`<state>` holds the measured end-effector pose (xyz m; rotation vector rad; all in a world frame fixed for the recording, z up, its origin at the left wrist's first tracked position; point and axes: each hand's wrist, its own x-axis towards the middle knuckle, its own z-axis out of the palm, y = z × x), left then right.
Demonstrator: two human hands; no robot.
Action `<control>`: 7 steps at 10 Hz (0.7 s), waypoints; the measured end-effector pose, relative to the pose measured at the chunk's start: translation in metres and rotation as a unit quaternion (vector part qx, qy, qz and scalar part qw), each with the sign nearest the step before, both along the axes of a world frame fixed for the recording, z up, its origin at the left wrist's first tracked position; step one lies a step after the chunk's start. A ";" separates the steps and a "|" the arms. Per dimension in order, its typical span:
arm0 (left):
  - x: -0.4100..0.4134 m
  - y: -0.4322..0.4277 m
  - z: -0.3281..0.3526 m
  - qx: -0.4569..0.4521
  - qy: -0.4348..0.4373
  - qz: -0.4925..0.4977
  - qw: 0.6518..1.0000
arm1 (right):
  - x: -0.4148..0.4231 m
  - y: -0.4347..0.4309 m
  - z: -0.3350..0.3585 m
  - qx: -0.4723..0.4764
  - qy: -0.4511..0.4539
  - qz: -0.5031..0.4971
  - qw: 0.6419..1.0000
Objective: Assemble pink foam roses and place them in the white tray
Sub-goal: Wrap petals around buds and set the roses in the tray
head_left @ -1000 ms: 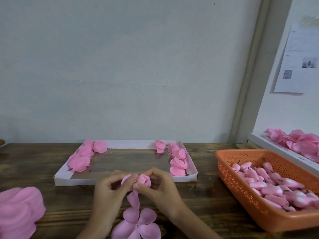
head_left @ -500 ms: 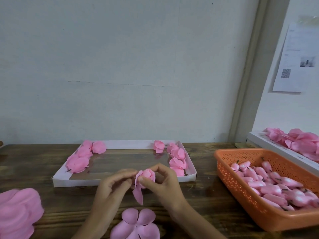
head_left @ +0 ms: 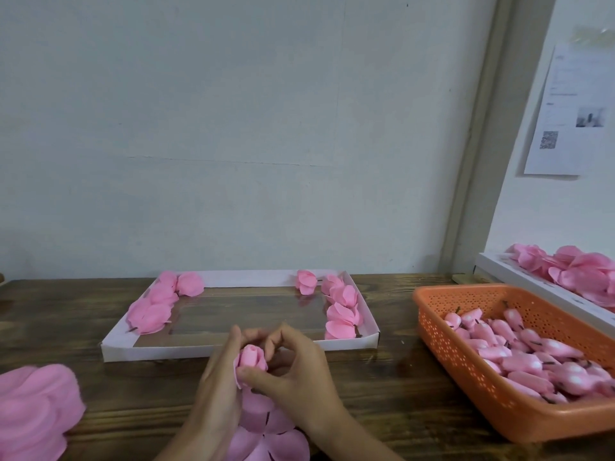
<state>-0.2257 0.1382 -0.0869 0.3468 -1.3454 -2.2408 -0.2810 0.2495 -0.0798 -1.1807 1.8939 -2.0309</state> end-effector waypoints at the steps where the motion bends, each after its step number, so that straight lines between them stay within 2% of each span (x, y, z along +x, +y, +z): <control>1: 0.000 0.006 0.002 0.057 0.016 0.002 0.998 | 0.002 -0.002 -0.002 0.015 0.053 -0.038 0.998; 2: 0.002 0.007 0.004 0.093 0.017 -0.025 0.995 | 0.006 -0.003 -0.003 0.076 0.170 -0.129 0.974; 3: 0.002 0.002 0.003 0.127 -0.033 -0.029 0.991 | 0.009 -0.002 -0.003 0.122 0.211 -0.196 0.950; 4: 0.002 -0.010 0.004 0.160 -0.060 -0.023 0.985 | 0.011 0.002 0.003 0.094 0.120 -0.168 0.974; 5: -0.005 -0.020 0.003 0.145 -0.049 0.058 0.986 | 0.010 0.004 0.005 0.118 0.037 -0.098 0.987; 6: -0.019 -0.025 -0.003 0.143 -0.037 0.099 0.984 | 0.013 0.001 -0.002 0.164 0.016 -0.050 0.985; 7: -0.008 -0.029 -0.003 0.162 -0.020 0.097 0.982 | 0.014 -0.002 -0.007 0.133 -0.035 -0.038 0.990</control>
